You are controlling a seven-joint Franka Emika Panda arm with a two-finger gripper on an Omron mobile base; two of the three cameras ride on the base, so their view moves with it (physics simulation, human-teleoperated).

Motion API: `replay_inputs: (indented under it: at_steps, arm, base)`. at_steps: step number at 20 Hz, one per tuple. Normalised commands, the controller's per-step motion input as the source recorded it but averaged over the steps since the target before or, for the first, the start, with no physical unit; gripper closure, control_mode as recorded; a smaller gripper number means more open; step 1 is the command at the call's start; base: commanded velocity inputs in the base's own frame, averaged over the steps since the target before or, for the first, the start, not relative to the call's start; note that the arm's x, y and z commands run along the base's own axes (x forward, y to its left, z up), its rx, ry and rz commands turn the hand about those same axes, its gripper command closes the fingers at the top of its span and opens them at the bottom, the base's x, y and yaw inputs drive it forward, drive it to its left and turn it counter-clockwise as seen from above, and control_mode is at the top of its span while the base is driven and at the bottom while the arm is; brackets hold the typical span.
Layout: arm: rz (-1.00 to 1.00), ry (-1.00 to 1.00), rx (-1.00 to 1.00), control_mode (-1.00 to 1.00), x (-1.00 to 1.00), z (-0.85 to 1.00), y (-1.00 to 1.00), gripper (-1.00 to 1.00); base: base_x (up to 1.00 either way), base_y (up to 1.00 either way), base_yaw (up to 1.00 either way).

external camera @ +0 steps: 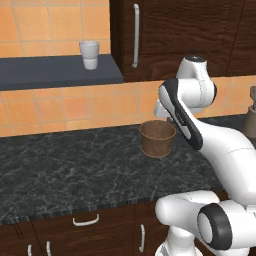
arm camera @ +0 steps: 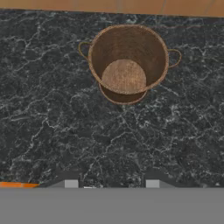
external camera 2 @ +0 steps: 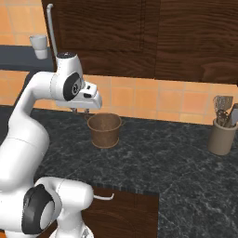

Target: Open the cabinet, pick up the bread from the cabinet and place it in the basket. Then move the basket to the dining counter.

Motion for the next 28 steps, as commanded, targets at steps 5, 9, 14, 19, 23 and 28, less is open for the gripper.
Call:
replay_inputs:
  at_steps: [5, 9, 14, 19, 23, 28]
  arm:
    - [0.00, -0.14, 0.00, -1.00, -0.11, 0.15, 0.13, -1.00]
    - [0.00, -0.50, -0.19, -1.00, -0.23, 0.77, 0.43, -1.00]
    - [0.00, -0.26, 0.01, -1.00, -0.10, 1.00, 0.03, -1.00]
    - [0.00, -0.18, 0.14, -1.00, -0.32, 1.00, 0.12, -1.00]
    - [0.00, -0.11, 0.22, -1.00, -0.23, 0.98, 0.31, -1.00]
    - [0.00, -0.08, 0.04, -1.00, 0.09, 0.66, 0.34, -1.00]
  base:
    - [0.00, 0.00, 0.00]
    - [0.00, 0.00, 0.00]
    - [0.00, 0.00, 0.00]
    - [0.00, 0.00, 0.00]
    - [0.00, 0.00, 0.00]
    - [0.00, 0.00, 0.00]
